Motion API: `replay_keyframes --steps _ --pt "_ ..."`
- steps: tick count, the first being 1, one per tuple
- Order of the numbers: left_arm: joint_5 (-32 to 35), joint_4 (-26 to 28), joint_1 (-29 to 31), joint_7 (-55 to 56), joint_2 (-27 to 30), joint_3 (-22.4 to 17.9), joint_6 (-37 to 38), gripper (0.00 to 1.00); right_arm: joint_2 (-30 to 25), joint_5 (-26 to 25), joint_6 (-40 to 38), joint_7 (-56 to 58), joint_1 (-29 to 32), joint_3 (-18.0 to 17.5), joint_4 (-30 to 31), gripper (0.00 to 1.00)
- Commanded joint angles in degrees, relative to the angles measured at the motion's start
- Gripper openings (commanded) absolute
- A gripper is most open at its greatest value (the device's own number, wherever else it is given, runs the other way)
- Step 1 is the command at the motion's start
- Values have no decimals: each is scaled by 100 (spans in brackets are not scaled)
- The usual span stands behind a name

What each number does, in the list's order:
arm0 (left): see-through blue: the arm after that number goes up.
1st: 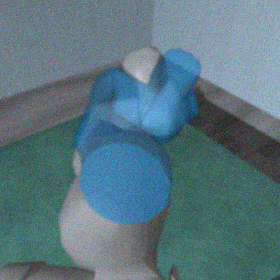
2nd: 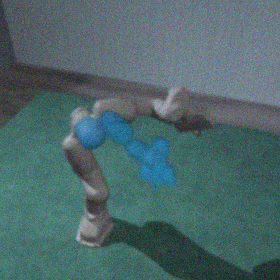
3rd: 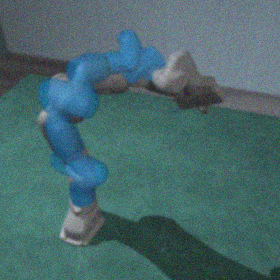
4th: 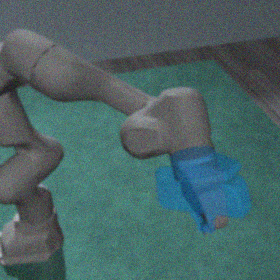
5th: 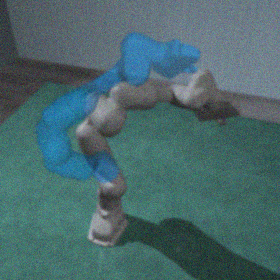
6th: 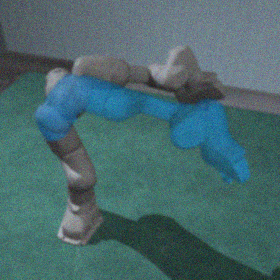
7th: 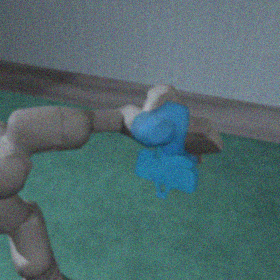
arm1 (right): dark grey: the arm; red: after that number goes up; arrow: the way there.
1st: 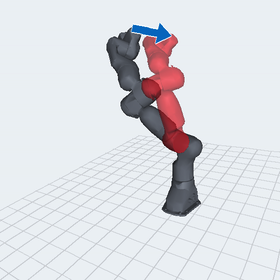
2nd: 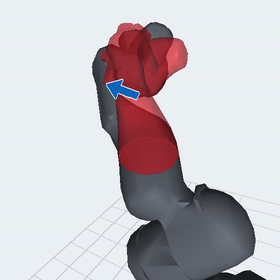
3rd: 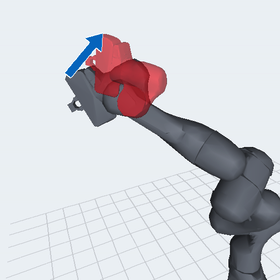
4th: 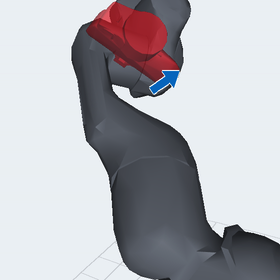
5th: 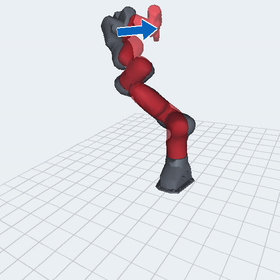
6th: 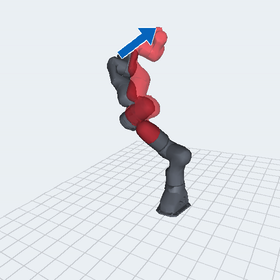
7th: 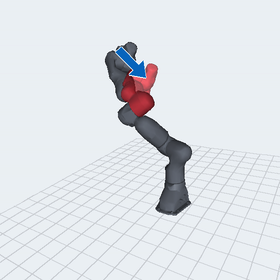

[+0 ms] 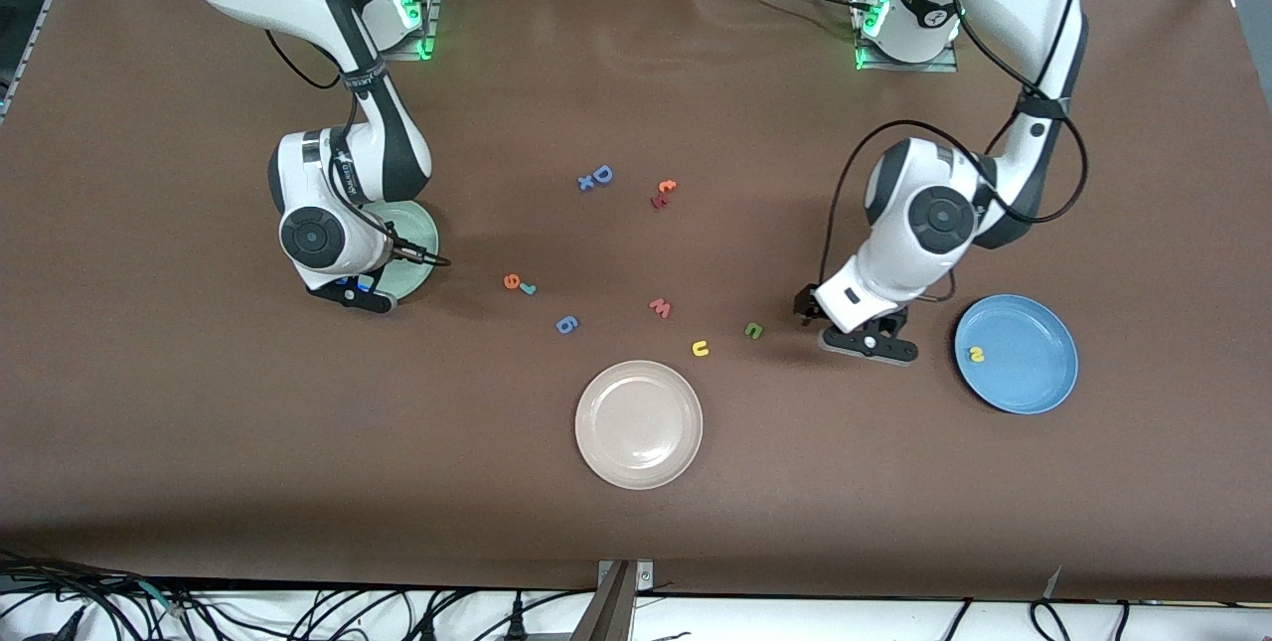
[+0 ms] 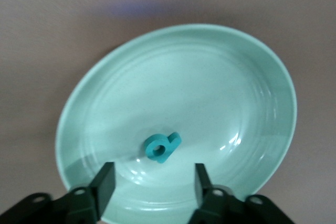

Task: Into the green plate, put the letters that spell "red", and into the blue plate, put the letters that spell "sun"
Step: 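Release the 2 on the blue plate while the right gripper drops the p, then grasp the green u with the left gripper while the right gripper grasps the orange e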

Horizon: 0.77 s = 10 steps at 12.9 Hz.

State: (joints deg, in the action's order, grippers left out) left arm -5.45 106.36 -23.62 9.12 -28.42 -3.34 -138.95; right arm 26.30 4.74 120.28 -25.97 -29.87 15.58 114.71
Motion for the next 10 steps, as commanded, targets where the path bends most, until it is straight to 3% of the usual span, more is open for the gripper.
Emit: replay_keyframes --steps 1,6,10 --pt "-70 -308 -239 319 -260 -36 70 100 -397 115 -373 110 42 -46 -158 100" --pt "-26 -958 -740 214 -875 -36 25 99 -188 124 38 -960 -63 -573 -756 99" --pt "88 -951 -785 -970 -999 -79 -238 99 -20 124 389 -2005 -195 -662 -933 99"
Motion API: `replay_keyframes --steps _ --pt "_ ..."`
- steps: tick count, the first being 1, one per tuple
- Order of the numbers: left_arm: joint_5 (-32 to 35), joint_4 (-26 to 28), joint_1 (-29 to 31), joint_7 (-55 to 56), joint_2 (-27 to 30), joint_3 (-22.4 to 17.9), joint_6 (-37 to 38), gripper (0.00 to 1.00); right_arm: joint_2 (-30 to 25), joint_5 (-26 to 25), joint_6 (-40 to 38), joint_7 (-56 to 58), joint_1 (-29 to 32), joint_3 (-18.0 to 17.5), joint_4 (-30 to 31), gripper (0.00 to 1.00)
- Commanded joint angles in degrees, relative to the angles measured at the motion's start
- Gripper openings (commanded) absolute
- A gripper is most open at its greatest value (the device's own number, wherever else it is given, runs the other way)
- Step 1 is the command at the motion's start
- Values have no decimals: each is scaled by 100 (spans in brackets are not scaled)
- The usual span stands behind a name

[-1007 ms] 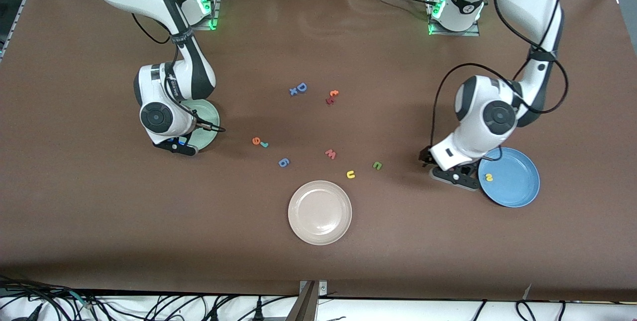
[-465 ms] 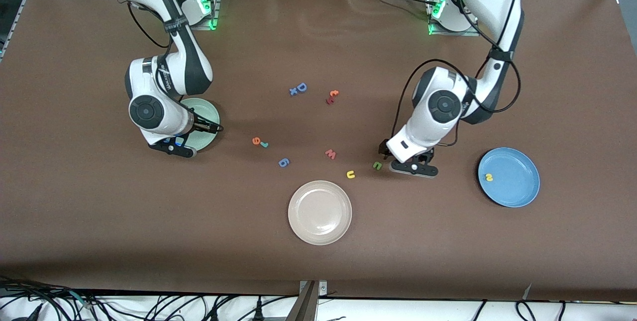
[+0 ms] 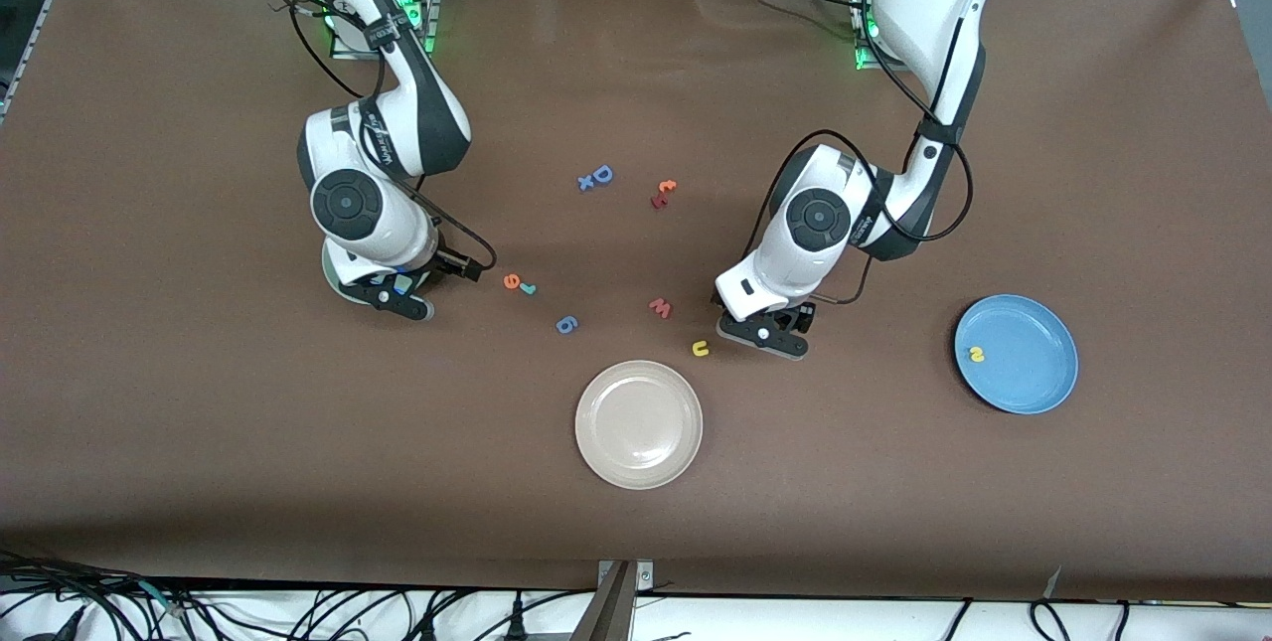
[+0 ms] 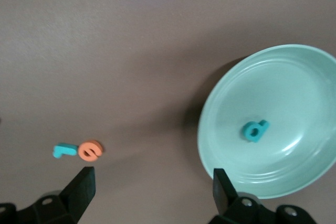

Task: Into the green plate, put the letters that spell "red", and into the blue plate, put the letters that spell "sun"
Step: 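Grasp the green u with the left gripper while the right gripper grasps the orange e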

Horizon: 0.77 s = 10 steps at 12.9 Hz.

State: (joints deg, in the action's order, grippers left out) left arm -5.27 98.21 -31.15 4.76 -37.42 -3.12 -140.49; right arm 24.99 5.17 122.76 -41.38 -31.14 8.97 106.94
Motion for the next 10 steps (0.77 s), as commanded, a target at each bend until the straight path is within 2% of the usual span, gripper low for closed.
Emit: replay_keyframes --steps 1,2,4,7,8,10 --pt "61 -109 -23 -755 -99 -110 -93 99 190 115 361 -1024 -120 -9 -156 88" --pt "69 -100 -23 -818 -117 -110 -102 99 303 211 650 -1935 -234 -9 -156 83" --pt "70 -100 -31 -959 -213 -110 -119 99 619 230 1152 -2969 -410 -9 -295 86" --pt "43 -74 -49 -959 -345 -110 -119 99 1068 326 1162 -4504 -541 -26 -771 85" --pt "35 -65 -49 -959 -363 -110 -119 98 1130 318 1163 -4893 -560 -35 -771 85" --pt "26 -30 -49 -959 -398 -110 -119 88 1122 326 1102 -5003 -551 -27 -771 85"
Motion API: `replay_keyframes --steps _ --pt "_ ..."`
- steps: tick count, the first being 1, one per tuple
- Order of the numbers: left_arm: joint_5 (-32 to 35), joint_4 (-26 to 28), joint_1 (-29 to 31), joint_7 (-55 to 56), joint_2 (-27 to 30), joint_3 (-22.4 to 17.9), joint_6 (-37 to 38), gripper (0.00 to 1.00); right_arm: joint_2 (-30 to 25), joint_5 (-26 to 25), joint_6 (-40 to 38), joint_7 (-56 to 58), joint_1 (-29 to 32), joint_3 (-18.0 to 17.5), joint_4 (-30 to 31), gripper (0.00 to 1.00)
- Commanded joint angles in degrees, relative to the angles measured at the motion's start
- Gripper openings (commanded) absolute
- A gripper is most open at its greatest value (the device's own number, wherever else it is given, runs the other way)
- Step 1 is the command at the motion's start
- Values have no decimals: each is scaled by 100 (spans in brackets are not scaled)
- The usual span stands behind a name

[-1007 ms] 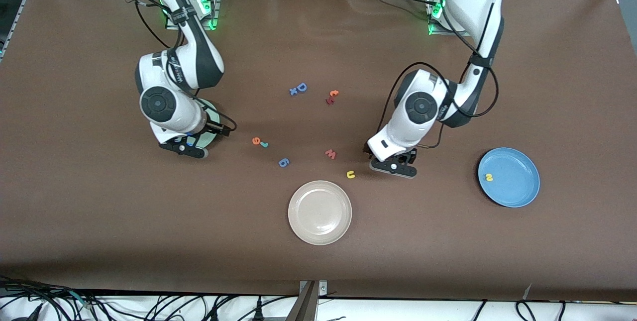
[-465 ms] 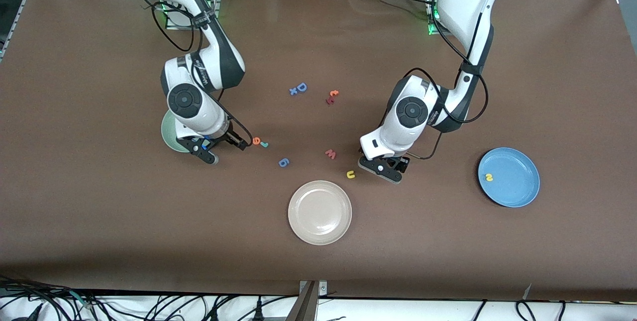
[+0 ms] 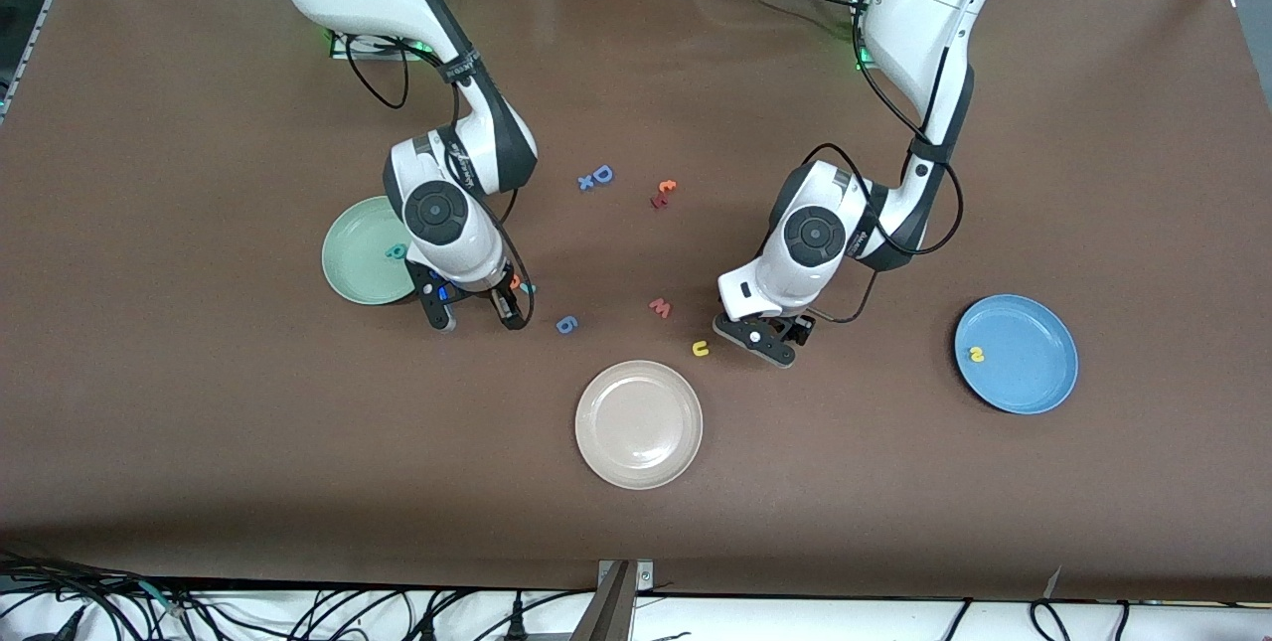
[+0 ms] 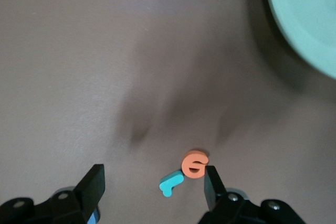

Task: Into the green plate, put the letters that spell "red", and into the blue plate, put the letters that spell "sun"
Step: 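Grasp the green u with the left gripper while the right gripper grasps the orange e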

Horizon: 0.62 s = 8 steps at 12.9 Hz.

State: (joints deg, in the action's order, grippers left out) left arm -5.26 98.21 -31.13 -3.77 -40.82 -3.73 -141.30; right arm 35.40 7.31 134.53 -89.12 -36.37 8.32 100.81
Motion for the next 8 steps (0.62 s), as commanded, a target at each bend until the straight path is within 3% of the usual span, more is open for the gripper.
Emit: replay_keyframes --steps 1,3,8 --pt "25 -30 -52 -107 -66 -49 -38 88 73 112 -197 -185 -2 38 -158 84" --pt "25 -30 -69 -107 -136 -49 -46 86 81 95 -382 -194 69 65 -150 92" --pt "17 -30 -69 -107 -268 -49 -222 79 37 42 -717 -193 192 82 -132 94"
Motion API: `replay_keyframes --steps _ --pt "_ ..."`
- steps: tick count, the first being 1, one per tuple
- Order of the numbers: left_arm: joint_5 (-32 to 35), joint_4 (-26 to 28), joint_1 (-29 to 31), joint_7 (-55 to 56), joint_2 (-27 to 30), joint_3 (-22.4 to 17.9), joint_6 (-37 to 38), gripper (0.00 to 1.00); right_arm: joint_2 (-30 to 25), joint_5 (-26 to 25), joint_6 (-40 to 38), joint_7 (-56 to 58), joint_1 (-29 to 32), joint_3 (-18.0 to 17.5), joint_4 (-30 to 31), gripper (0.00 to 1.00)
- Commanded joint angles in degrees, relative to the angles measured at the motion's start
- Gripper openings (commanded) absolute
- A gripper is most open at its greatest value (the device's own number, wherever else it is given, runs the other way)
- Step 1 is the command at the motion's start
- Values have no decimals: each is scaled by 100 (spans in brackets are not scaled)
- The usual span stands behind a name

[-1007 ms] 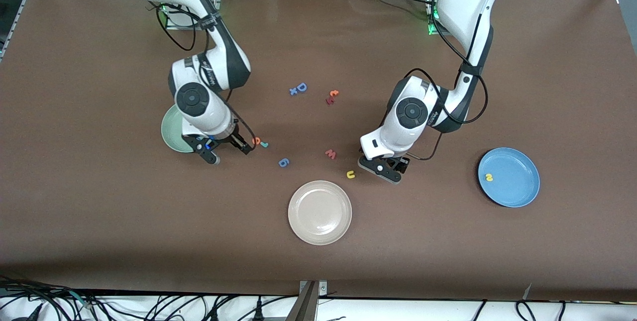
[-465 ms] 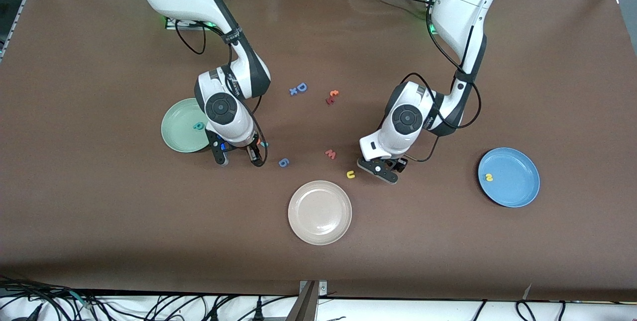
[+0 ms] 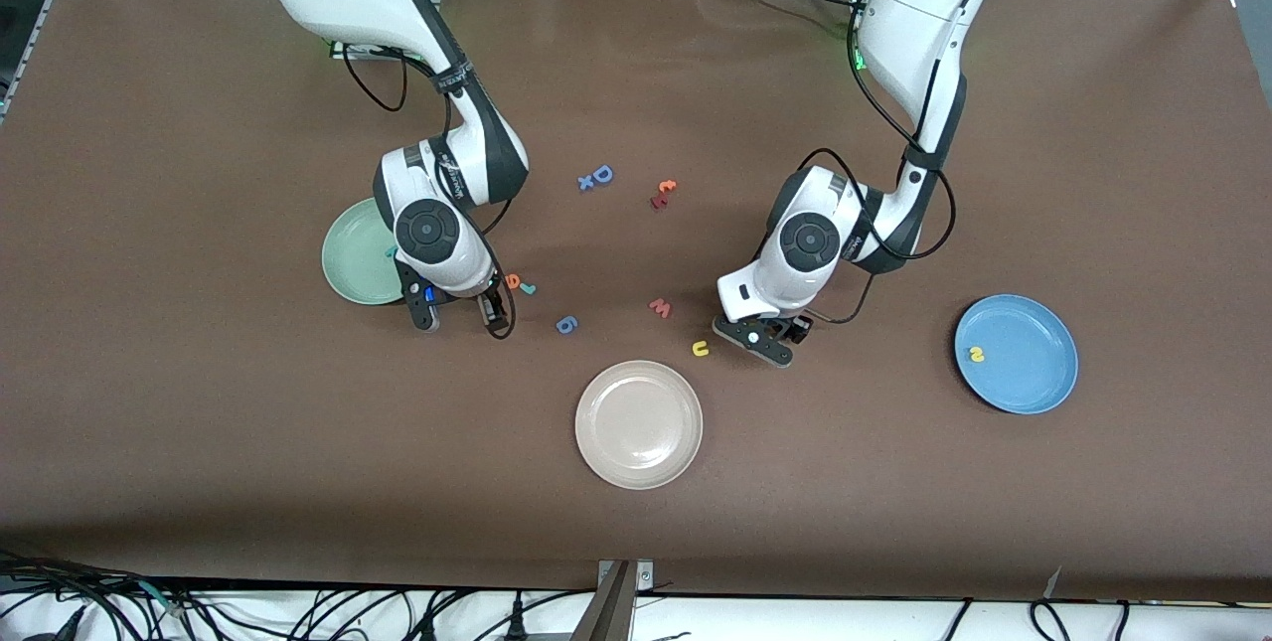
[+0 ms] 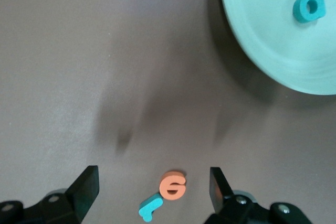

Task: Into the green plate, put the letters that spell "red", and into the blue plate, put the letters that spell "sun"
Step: 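Grasp the green u with the left gripper while the right gripper grasps the orange e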

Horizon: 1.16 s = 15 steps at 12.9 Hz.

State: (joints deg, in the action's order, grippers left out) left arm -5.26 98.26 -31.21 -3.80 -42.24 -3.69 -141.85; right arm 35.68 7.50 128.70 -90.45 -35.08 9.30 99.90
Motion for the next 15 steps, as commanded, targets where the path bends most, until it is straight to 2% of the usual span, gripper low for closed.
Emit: replay_keyframes --steps 1,3,5,9,13,14,15 --pt "17 -35 -61 -103 -127 -53 -193 75 27 23 -221 -78 71 -16 -23 93" --pt "25 -35 -70 -103 -153 -53 -263 74 27 76 -415 -148 88 -16 -23 92" --pt "17 -35 -70 -103 -180 -53 -290 71 62 102 -389 -524 106 -24 -14 86" --pt "25 -35 -78 -103 -180 -53 -299 55 141 102 93 -1473 19 -77 -14 86" --pt "43 -61 -78 -103 -180 -53 -299 51 308 111 358 -1783 -78 -226 47 84" --pt "43 -61 -78 -103 -180 -53 -299 48 308 111 367 -1810 -96 -235 125 84" --pt "43 -52 -78 -103 -180 -53 -299 40 291 111 358 -1819 -113 -235 170 81"
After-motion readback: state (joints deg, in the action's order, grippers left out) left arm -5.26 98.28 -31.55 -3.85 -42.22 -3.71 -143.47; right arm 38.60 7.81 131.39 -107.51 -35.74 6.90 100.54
